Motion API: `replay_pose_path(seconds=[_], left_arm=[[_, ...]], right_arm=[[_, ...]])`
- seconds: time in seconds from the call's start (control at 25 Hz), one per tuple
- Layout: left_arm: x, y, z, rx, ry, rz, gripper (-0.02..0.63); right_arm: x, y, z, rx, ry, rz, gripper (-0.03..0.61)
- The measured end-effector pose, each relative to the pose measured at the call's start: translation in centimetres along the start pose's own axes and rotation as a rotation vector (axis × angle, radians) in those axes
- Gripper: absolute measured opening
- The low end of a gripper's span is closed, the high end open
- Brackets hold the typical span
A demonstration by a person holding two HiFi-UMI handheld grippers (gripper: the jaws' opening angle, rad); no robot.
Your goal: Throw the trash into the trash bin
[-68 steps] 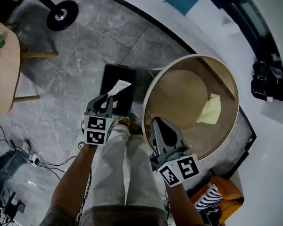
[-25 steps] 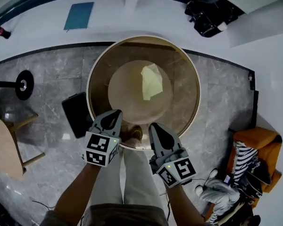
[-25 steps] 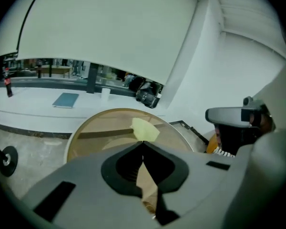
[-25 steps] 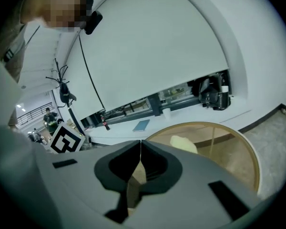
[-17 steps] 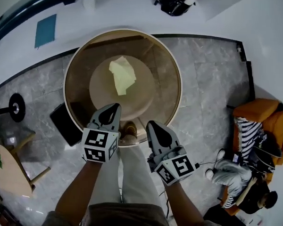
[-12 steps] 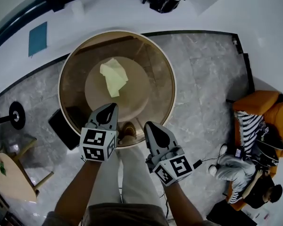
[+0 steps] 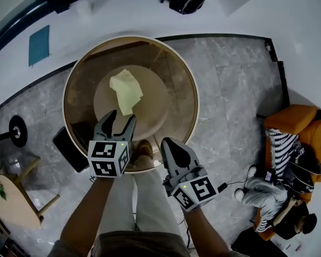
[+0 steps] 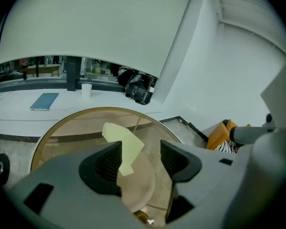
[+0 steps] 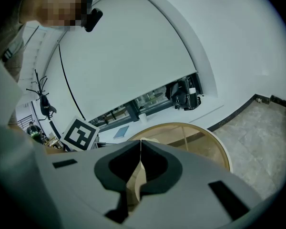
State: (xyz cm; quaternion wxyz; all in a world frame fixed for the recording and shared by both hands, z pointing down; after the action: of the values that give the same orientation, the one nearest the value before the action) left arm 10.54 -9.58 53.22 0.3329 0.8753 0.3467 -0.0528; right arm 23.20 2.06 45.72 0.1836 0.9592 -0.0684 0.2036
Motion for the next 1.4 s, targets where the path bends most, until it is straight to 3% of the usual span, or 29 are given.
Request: replay_pose_path(seconds=[0.52, 0.8, 1.4], left_arm=[[-3.4, 6.1, 0.3, -0.059, -0.057, 0.053, 0.31], [-4.5, 9.5, -1.7, -0.096, -0.096, 0.088, 0.353], [-5.8, 12.6, -4.2, -0.117, -0.07, 0.171, 0.351]], right_arm=[[3.2, 4.5, 0.6, -0.067, 0.01, 0.017, 0.02], [4.8, 5.8, -0.1, -0.095, 0.012, 0.027, 0.02], [7.8, 6.3, -1.9, -0.13, 0.043, 0.0, 0.02]])
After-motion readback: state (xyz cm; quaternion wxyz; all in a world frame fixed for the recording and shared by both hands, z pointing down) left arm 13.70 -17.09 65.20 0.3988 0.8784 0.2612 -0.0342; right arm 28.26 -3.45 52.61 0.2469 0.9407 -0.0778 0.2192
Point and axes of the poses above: the fingertips, and each gripper's own axes: y forward along the fingers, x to its right, z out of its top, the point moved 5 cm from there along -y, backward along the fingers, and after that the axes turned 7 degrees about x, right-handed, at the moved point
